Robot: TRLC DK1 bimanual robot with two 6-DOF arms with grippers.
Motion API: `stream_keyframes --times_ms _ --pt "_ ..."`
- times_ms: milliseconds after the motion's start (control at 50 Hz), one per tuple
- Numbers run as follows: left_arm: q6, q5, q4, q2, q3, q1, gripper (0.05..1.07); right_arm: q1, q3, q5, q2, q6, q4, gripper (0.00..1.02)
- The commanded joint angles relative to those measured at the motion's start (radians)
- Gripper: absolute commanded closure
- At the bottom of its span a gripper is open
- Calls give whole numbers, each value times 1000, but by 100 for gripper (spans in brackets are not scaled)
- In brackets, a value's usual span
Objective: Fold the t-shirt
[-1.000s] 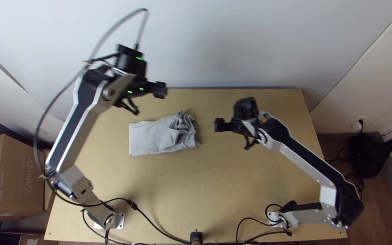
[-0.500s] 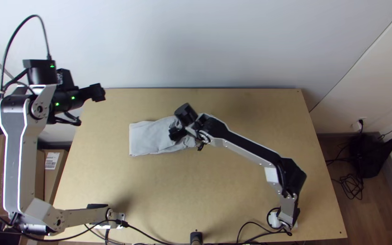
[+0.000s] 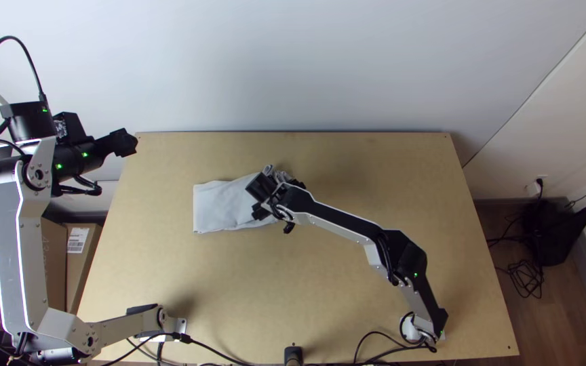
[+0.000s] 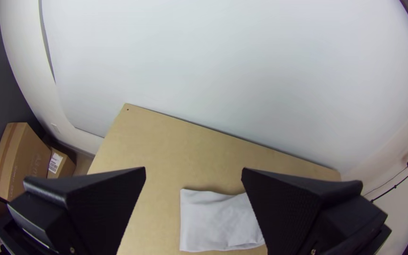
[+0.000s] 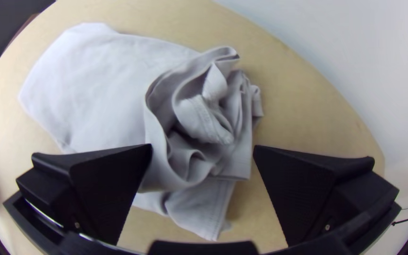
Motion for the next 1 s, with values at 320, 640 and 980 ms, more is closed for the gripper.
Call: stream_keyframes --times_ms 320,640,980 --pt "9 16 53 40 -6 -30 10 -140 -261 31 -219 129 -242 4" --pt "28 16 62 67 5 -31 10 -281 73 -251 -164 246 -254 4" --pt "63 15 43 96 71 -1 10 -342 391 -865 134 433 -332 4"
